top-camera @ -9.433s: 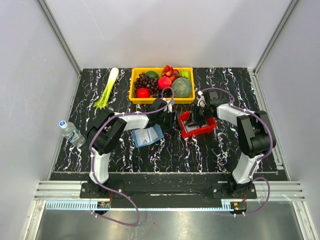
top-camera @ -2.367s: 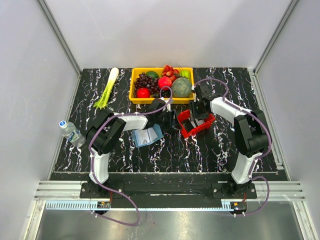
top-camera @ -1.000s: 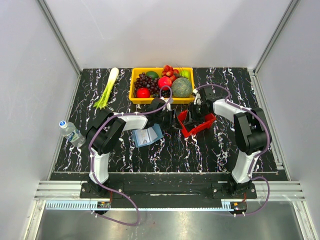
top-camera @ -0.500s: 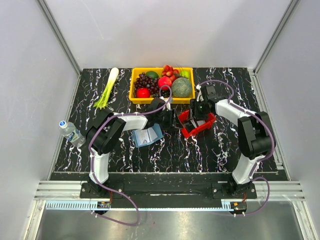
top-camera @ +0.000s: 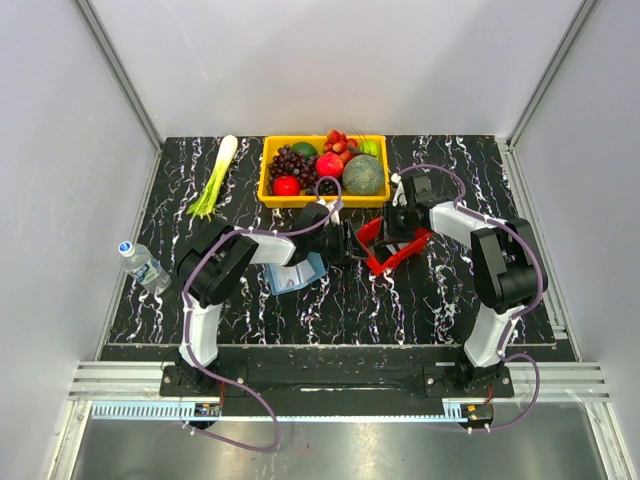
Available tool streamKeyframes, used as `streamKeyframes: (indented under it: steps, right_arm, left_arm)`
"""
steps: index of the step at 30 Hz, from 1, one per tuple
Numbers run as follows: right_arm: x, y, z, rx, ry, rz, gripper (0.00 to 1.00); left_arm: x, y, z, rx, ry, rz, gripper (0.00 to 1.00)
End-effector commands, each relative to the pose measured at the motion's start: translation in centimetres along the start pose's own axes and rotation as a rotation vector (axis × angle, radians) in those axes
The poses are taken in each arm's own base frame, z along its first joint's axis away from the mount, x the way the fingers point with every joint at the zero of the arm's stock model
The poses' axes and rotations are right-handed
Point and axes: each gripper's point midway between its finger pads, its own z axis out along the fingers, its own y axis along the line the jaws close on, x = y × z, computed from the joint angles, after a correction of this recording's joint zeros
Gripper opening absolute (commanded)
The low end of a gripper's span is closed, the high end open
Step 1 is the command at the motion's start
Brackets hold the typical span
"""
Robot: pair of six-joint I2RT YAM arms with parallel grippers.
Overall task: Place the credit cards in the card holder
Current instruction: Pick up the credit card from the storage box.
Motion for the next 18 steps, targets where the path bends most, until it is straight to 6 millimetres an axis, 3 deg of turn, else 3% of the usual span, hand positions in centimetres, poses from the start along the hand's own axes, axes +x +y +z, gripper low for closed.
streamKeyframes:
  steps: [1,4,13,17,18]
  right_arm:
    - [1.6,2.5,0.0,-0.121,0.053,0.007,0.34]
    - [1.0,3.4,-0.7,-0.157,0.038,0.008,0.28]
    - [0.1,4.6,-2.8,-0.184,-0.012,-0.015,0.23]
    - [-0.8,2.0,-2.5,-0.032,-0.065,-0.009,0.35]
    - [-1.4,1.1,-2.4,0.022,-0.089,-0.016,0.42]
  left_arm:
    - [-0.8,-1.0,1.0,0.039,-0.041,0.022,0.49]
    - [-0.8,-0.9,1.0,0.033,-0.038,0.023,0.49]
    - [-1.0,-1.0,0.8,0.026,-0.038,0.026,0.48]
    - [-0.9,-1.0,0.8,0.023,-0.037,0.026,0.48]
    - [-0.8,-0.9,0.7,0.021,-0.035,0.026,0.48]
